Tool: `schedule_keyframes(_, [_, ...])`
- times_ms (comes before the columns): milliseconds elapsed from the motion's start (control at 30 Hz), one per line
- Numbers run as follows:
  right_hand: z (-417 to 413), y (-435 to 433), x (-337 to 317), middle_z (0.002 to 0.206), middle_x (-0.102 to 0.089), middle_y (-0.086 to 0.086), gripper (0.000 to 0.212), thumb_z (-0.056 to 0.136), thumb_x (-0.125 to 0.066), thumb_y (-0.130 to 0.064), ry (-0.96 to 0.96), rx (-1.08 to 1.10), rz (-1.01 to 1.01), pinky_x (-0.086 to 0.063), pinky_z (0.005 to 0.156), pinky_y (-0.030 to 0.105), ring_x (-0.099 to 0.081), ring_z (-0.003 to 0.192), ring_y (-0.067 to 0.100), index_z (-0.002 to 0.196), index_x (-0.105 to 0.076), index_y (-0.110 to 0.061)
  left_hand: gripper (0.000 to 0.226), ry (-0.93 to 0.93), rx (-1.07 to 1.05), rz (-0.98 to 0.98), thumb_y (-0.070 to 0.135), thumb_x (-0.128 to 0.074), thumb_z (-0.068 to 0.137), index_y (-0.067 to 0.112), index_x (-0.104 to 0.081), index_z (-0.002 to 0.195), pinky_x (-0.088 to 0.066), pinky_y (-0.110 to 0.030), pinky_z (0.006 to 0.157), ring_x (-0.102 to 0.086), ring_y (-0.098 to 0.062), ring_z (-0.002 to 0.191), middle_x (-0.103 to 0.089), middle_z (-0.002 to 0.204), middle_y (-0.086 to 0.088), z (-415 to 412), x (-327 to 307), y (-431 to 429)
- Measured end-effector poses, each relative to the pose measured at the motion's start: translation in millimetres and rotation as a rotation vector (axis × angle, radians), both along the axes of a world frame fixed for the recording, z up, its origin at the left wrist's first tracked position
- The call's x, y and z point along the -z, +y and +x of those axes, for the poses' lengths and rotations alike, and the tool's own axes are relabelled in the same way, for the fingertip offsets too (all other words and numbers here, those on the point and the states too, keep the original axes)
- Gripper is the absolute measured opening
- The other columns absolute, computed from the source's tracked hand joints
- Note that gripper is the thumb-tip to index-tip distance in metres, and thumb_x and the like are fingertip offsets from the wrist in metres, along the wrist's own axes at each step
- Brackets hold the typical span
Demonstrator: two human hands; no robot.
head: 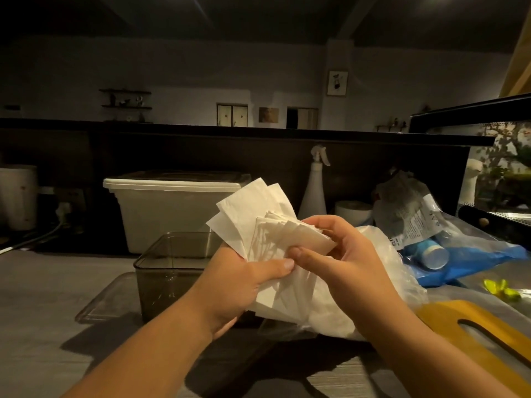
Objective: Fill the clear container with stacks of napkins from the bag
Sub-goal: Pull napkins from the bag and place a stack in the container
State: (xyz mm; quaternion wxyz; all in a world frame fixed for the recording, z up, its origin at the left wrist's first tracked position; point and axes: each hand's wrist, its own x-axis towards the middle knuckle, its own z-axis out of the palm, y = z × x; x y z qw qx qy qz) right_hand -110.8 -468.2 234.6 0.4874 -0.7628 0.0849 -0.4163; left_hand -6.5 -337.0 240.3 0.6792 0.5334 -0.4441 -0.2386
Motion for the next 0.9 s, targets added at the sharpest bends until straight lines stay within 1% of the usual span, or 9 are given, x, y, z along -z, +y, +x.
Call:
schedule_keyframes(100, [-1,3,1,0.097,-0.066,-0.023,0.029,0.078,-0.079,-0.031,-0.017,0.070,-0.073,-0.058,0.069,0.019,-0.064,0.091,-0.002,0.101,-0.062,-0.038,0.029,0.151,0.061,-0.066,0.033,-0.062,0.076,0.030,-0.069,0.104,-0.057,-0.040,0.085,-0.072,-0.018,0.098,-0.076,0.101,-0.001,-6,-1,-1])
schedule_keyframes(233, [-1,7,3,0.095,-0.065,-0.024,0.029,0.078,-0.080,-0.031,-0.057,0.101,-0.099,-0.057,0.065,0.016,-0.064,0.091,-0.004,0.099,-0.061,-0.037,0.042,0.292,0.051,-0.081,0.047,-0.050,0.085,0.028,-0.063,0.119,-0.058,-0.038,0.076,-0.073,-0.021,0.097,-0.076,0.106,-0.004,-6,-3,-3])
schedule_keyframes(300, [0,8,3,0.094,-0.065,-0.025,0.028,0.078,-0.080,-0.030,-0.069,0.112,-0.110,-0.055,0.064,0.014,-0.063,0.092,-0.005,0.097,-0.061,-0.035,0.035,0.316,0.043,-0.076,0.046,-0.045,0.093,0.029,-0.063,0.116,-0.058,-0.036,0.071,-0.074,-0.020,0.094,-0.076,0.104,-0.003,-5,-5,-2])
schedule_keyframes(467, [-2,5,2,0.088,-0.068,-0.015,0.024,0.078,-0.083,-0.017,-0.105,0.114,-0.108,-0.058,0.066,0.019,-0.065,0.086,0.003,0.089,-0.065,-0.029,0.029,0.377,-0.010,-0.076,0.042,-0.044,0.098,0.030,-0.062,0.118,-0.057,-0.044,0.083,-0.072,-0.023,0.100,-0.075,0.108,-0.002,-4,-7,-1])
schedule_keyframes(567, [-8,3,-6,0.085,-0.067,-0.011,0.024,0.078,-0.082,-0.013,-0.179,0.077,-0.133,-0.054,0.066,0.017,-0.064,0.084,0.006,0.086,-0.064,-0.026,0.018,0.366,-0.092,-0.099,0.035,-0.053,0.093,0.029,-0.065,0.106,-0.057,-0.044,0.083,-0.070,-0.026,0.095,-0.077,0.090,0.000,-2,-7,0])
schedule_keyframes(667, [-15,1,-16,0.084,-0.066,-0.003,0.018,0.073,-0.077,-0.017,-0.220,-0.086,-0.086,-0.056,0.066,0.024,-0.063,0.079,0.012,0.084,-0.064,-0.023,0.021,0.273,-0.107,-0.055,0.031,-0.058,0.079,0.024,-0.073,0.090,-0.055,-0.047,0.082,-0.066,-0.029,0.089,-0.075,0.079,-0.002,-2,-10,4])
schedule_keyframes(700, [-16,0,-18,0.085,-0.066,-0.001,0.018,0.071,-0.074,-0.017,-0.208,-0.143,-0.065,-0.057,0.066,0.026,-0.064,0.080,0.015,0.084,-0.064,-0.023,0.020,0.240,-0.097,-0.032,0.028,-0.055,0.082,0.023,-0.074,0.088,-0.054,-0.045,0.079,-0.066,-0.027,0.085,-0.074,0.076,-0.002,-2,-10,5])
schedule_keyframes(800, [-16,-1,-18,0.089,-0.067,-0.002,0.020,0.072,-0.076,-0.013,-0.132,-0.188,-0.057,-0.057,0.065,0.027,-0.067,0.085,0.017,0.086,-0.065,-0.023,0.027,0.176,-0.093,0.065,0.014,-0.040,0.101,0.023,-0.064,0.099,-0.057,-0.034,0.067,-0.070,-0.020,0.075,-0.074,0.073,0.001,0,-7,3])
schedule_keyframes(900, [-13,0,-13,0.089,-0.068,-0.008,0.026,0.079,-0.078,-0.003,-0.094,-0.117,-0.082,-0.057,0.065,0.023,-0.066,0.086,0.011,0.086,-0.065,-0.024,0.035,0.168,-0.015,0.111,0.005,-0.037,0.101,0.024,-0.066,0.099,-0.059,-0.046,0.079,-0.072,-0.024,0.080,-0.076,0.080,-0.005,1,-6,3])
